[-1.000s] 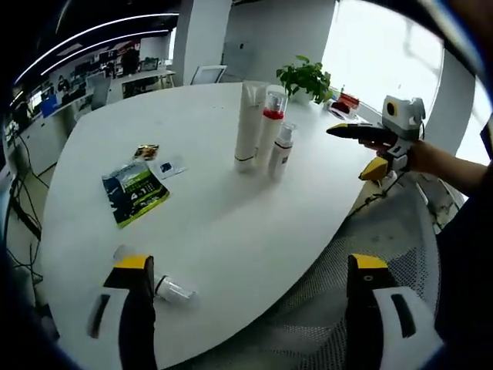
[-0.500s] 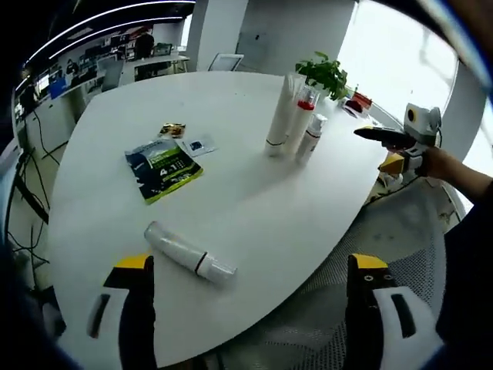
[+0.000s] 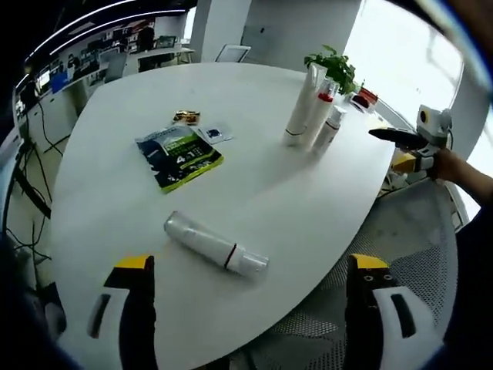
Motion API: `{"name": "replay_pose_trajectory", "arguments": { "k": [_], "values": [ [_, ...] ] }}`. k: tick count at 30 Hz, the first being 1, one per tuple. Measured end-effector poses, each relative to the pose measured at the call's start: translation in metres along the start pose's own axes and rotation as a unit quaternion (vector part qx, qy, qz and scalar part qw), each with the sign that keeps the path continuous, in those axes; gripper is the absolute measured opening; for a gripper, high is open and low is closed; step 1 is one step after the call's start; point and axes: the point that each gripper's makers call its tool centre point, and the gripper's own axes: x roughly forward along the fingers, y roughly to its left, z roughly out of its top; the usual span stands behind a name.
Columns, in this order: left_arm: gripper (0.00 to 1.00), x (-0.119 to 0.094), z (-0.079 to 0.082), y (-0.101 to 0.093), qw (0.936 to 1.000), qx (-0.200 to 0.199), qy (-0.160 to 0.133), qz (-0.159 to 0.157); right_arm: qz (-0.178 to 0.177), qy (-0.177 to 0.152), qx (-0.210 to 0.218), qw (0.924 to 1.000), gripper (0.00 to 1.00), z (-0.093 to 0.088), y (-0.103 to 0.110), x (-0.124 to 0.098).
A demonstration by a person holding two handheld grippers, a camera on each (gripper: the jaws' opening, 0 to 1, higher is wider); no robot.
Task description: Arrange the skincare products in the storage area until every visible bottle or jar stands upright without overlapping.
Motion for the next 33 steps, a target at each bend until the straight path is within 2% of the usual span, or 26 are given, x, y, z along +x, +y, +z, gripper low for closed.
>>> {"name": "replay_pose_trajectory", "arguments": {
  "k": [5,12,18,19,23,25,28,33],
  "values": [
    [0.98,0.004,-0.005,0.01,1.0,0.001,0.007,0.004,-0.006,0.002,0.001,1.0,0.97,-0.001,-0.002,-0.001],
    [0.95,0.017,0.0,0.018,0.9979,-0.051,-0.011,0.04,0.001,0.002,0.002,1.0,0.97,-0.001,0.0,0.0],
    [0.83,0.033,0.006,0.025,0.9943,-0.081,-0.016,0.068,0.01,0.0,-0.003,0.9999,0.97,0.0,0.006,0.0],
    [0.8,0.036,0.005,0.027,0.9929,-0.086,-0.016,0.08,0.012,0.001,-0.005,0.9999,0.97,0.0,0.007,0.0],
    [0.65,0.045,0.005,0.034,0.9885,-0.109,-0.018,0.103,0.022,0.004,-0.009,0.9997,0.97,-0.001,0.011,0.0],
    [0.6,0.051,0.004,0.036,0.9884,-0.106,-0.019,0.107,0.026,0.005,-0.011,0.9996,0.97,-0.001,0.013,0.001],
    [0.57,0.056,0.001,0.039,0.9889,-0.091,-0.004,0.117,0.029,0.004,-0.011,0.9995,0.97,-0.001,0.015,0.001],
    [0.55,0.062,-0.01,0.037,0.9887,-0.083,0.0,0.125,0.038,0.005,-0.016,0.9992,0.97,-0.001,0.019,0.002]
  ]
}}
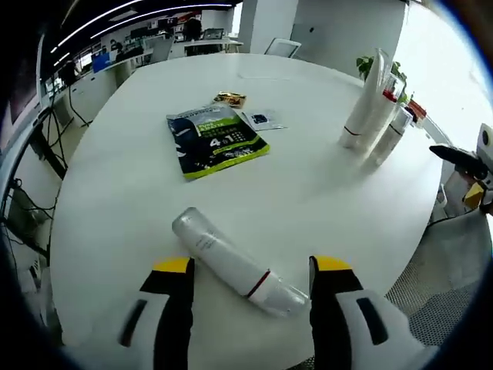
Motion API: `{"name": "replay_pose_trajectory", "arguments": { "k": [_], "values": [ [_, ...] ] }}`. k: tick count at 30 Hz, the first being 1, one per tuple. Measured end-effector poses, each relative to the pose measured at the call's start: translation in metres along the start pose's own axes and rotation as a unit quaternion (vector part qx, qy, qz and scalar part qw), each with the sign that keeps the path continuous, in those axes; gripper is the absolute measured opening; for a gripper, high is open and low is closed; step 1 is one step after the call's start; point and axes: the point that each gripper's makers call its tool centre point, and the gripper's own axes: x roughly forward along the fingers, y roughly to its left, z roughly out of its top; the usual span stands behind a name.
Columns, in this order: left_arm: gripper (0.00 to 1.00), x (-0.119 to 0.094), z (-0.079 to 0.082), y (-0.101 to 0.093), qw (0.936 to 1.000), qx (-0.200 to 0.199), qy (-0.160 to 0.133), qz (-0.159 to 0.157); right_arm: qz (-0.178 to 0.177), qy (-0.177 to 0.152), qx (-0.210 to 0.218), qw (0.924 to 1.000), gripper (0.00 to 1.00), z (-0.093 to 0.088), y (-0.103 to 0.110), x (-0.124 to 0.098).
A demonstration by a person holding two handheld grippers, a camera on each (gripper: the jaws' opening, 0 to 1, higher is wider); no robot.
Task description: Arrange the skincare products in the storage area until every visible bottle or jar stands upright without overlapping.
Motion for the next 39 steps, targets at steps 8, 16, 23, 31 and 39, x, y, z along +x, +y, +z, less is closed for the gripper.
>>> {"name": "replay_pose_trajectory", "arguments": {
  "k": [8,16,23,31,39],
  "values": [
    [0.46,0.004,-0.003,0.007,0.9994,0.029,0.012,0.015,0.005,-0.004,0.005,1.0,0.96,0.001,0.001,0.0],
    [0.24,0.004,0.0,0.004,0.9978,0.066,0.002,0.008,0.011,-0.003,-0.001,0.9999,0.96,0.001,0.004,0.001],
    [0.19,0.003,-0.002,-0.001,0.9967,0.081,0.003,-0.006,0.016,-0.004,-0.003,0.9999,0.96,0.001,0.006,0.002],
    [0.19,-0.004,0.01,-0.016,0.993,0.105,-0.011,-0.053,0.028,-0.014,-0.01,0.9994,0.94,0.005,0.015,0.001],
    [0.19,-0.028,0.03,-0.038,0.9809,0.16,-0.03,-0.107,0.047,-0.025,-0.013,0.9985,0.91,0.01,0.024,0.005]
  ]
}}
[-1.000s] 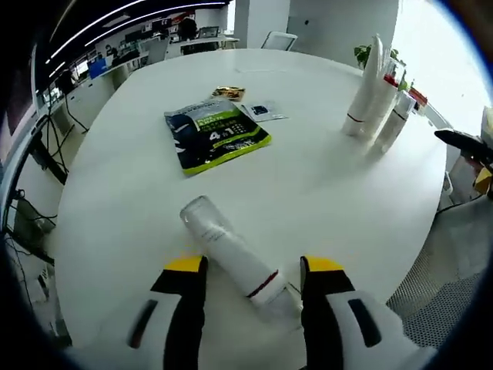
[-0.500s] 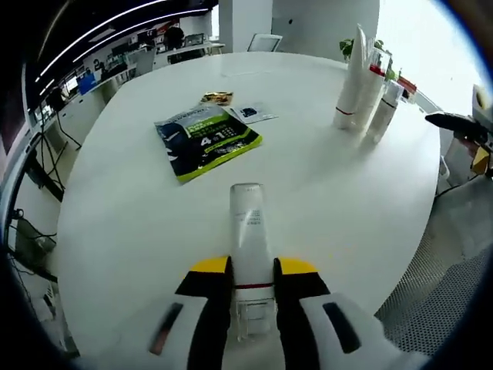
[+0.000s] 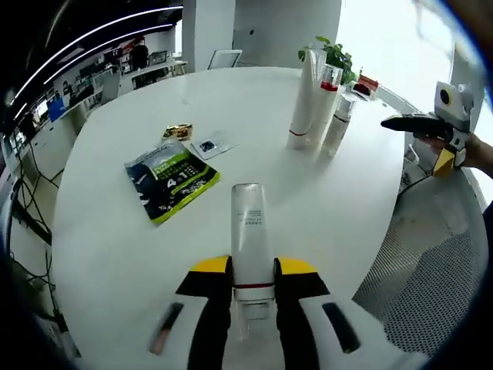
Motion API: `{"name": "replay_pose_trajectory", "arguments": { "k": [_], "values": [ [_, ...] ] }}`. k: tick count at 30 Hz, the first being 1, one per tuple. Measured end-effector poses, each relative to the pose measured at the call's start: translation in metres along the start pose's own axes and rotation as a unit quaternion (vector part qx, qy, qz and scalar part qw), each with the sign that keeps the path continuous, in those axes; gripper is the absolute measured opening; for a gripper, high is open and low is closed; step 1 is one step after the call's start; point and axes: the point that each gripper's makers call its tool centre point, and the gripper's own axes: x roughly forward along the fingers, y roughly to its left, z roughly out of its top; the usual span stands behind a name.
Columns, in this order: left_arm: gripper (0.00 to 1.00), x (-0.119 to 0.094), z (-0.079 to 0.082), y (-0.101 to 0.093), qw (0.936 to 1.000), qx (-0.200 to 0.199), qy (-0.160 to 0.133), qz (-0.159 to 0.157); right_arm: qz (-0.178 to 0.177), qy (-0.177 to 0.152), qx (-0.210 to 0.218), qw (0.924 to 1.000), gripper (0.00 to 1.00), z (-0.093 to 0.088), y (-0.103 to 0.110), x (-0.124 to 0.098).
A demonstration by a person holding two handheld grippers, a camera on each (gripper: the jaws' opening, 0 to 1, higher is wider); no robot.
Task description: Arrange the skincare products in the storage area until every visible bottle or jar stands upright without overlapping.
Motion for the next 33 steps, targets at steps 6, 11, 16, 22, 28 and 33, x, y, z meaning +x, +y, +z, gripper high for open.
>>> {"name": "replay_pose_trajectory", "arguments": {
  "k": [6,11,16,22,28,33],
  "values": [
    [0.19,-0.01,0.023,-0.028,0.9971,0.053,-0.006,-0.055,0.029,-0.006,-0.004,0.9996,0.87,0.003,0.017,0.008],
    [0.19,-0.021,0.043,-0.039,0.9948,0.075,-0.014,-0.067,0.056,-0.017,-0.013,0.9982,0.82,0.011,0.029,0.011],
    [0.19,-0.037,0.07,-0.061,0.9873,0.11,-0.037,-0.109,0.097,-0.052,-0.009,0.9939,0.77,0.035,0.042,0.013],
    [0.19,-0.053,0.089,-0.082,0.9766,0.145,-0.055,-0.149,0.133,-0.086,-0.01,0.9874,0.7,0.062,0.052,0.013],
    [0.19,-0.061,0.085,-0.095,0.962,0.208,-0.026,-0.175,0.183,-0.097,-0.034,0.9776,0.64,0.079,0.07,0.01],
    [0.19,-0.069,0.079,-0.11,0.9431,0.24,-0.005,-0.23,0.217,-0.091,-0.063,0.9698,0.56,0.084,0.077,0.011]
  ]
}}
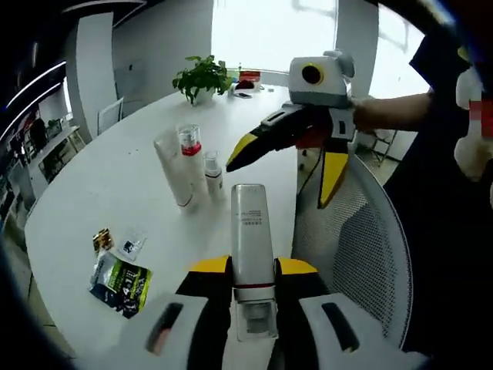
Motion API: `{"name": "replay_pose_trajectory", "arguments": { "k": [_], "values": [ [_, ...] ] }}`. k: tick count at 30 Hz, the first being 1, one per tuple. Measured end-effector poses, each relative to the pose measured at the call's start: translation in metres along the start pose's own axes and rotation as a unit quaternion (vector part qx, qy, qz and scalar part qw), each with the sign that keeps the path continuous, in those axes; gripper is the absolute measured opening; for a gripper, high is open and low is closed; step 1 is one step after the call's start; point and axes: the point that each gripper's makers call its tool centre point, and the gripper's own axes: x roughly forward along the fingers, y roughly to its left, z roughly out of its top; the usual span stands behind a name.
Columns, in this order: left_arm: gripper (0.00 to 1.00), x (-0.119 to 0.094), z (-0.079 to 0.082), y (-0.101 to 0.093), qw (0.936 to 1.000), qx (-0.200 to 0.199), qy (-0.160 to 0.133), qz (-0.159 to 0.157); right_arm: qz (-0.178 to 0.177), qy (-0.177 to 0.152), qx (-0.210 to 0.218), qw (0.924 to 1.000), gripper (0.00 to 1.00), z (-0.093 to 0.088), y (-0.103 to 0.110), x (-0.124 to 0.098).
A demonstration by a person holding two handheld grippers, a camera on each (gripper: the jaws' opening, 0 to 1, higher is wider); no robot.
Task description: Arrange the skincare products in the storage area until every visible bottle or jar stands upright without overlapping.
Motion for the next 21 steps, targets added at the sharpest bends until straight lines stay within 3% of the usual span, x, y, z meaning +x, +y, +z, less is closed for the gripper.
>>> {"name": "replay_pose_trajectory", "arguments": {
  "k": [5,15,21],
  "values": [
    [0.19,0.002,-0.002,-0.011,0.9976,0.039,0.041,-0.041,0.052,0.041,-0.046,0.9967,0.45,0.002,0.018,0.006],
    [0.19,0.001,0.018,-0.005,0.9953,0.063,0.044,-0.059,0.104,0.086,-0.09,0.9868,0.3,0.006,0.028,0.017],
    [0.19,0.0,0.023,-0.007,0.9937,0.072,0.045,-0.073,0.126,0.119,-0.13,0.9763,0.24,0.0,0.031,0.022]
  ]
}}
